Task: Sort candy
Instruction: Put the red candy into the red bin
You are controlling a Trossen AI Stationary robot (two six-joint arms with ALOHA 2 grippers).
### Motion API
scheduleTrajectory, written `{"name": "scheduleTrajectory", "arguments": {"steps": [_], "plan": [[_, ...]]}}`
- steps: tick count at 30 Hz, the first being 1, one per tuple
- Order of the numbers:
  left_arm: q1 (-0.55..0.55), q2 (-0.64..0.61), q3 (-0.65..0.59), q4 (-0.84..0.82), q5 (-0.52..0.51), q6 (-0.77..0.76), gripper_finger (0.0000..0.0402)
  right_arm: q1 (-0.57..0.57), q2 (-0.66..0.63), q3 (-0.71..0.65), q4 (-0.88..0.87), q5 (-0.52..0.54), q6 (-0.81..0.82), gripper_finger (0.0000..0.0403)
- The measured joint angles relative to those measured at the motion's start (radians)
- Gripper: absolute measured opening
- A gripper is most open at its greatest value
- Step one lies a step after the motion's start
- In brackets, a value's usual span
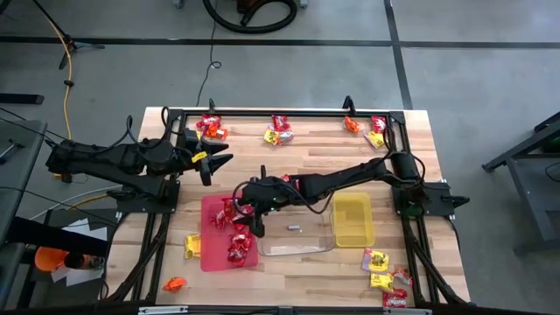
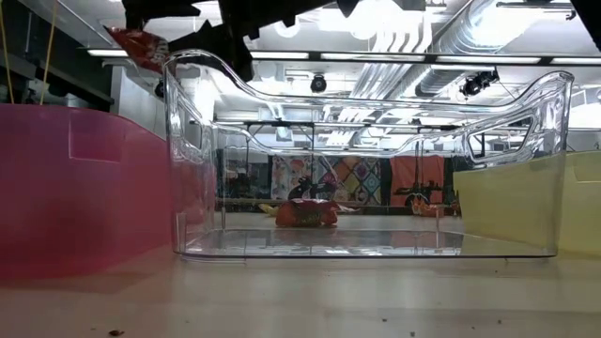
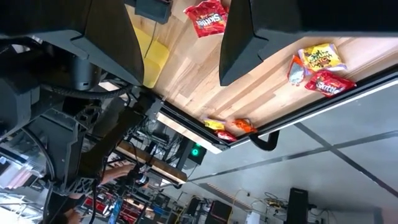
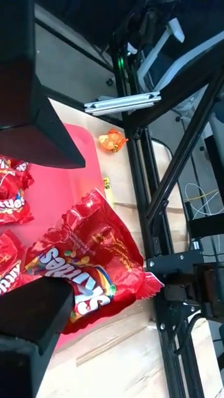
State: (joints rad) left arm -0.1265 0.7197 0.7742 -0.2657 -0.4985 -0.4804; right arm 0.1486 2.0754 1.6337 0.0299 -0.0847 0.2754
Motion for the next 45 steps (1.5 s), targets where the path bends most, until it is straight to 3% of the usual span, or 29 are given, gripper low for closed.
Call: {"name": "scheduleTrajectory", "arguments": {"steps": [3,8,10,14,19,24,29,32,37,41,45], "plan": [[0.0,0.0,0.0,0.0,-0.012,0.002,0.0197,0.001,0.0,0.0,-0.031,-0.057,-0.014,0.0275],[0.0,0.0,0.0,0.0,-0.028,0.011,0.0197,0.0,0.01,0.0,-0.158,-0.065,-0.015,0.0275],[0.0,0.0,0.0,0.0,-0.032,0.012,0.0197,-0.013,0.01,0.0,-0.12,-0.073,0.004,0.0275],[0.0,0.0,0.0,0.0,-0.036,0.012,0.0197,-0.035,0.008,0.003,0.047,-0.199,0.061,0.0275],[0.0,0.0,0.0,0.0,-0.036,0.012,0.0197,-0.043,0.021,-0.003,-0.105,-0.218,0.098,0.0275],[0.0,0.0,0.0,0.0,-0.036,0.012,0.0197,-0.037,0.01,0.004,0.061,-0.308,0.103,0.0275],[0.0,0.0,0.0,0.0,-0.035,0.011,0.0197,-0.036,0.018,-0.002,-0.028,-0.271,0.11,0.0275],[0.0,0.0,0.0,0.0,0.032,-0.014,0.0197,-0.045,0.01,0.002,0.056,-0.273,0.121,0.0275],[-0.007,0.001,0.001,-0.071,0.254,-0.094,0.0197,-0.039,0.014,0.0,0.043,-0.267,0.119,0.0275],[-0.066,0.038,0.0,-0.206,0.283,-0.182,0.0197,-0.044,0.011,0.001,0.065,-0.265,0.117,0.0275],[-0.144,0.099,-0.015,-0.203,0.282,-0.225,0.0197,-0.043,0.012,0.001,0.065,-0.263,0.105,0.0275]]}}
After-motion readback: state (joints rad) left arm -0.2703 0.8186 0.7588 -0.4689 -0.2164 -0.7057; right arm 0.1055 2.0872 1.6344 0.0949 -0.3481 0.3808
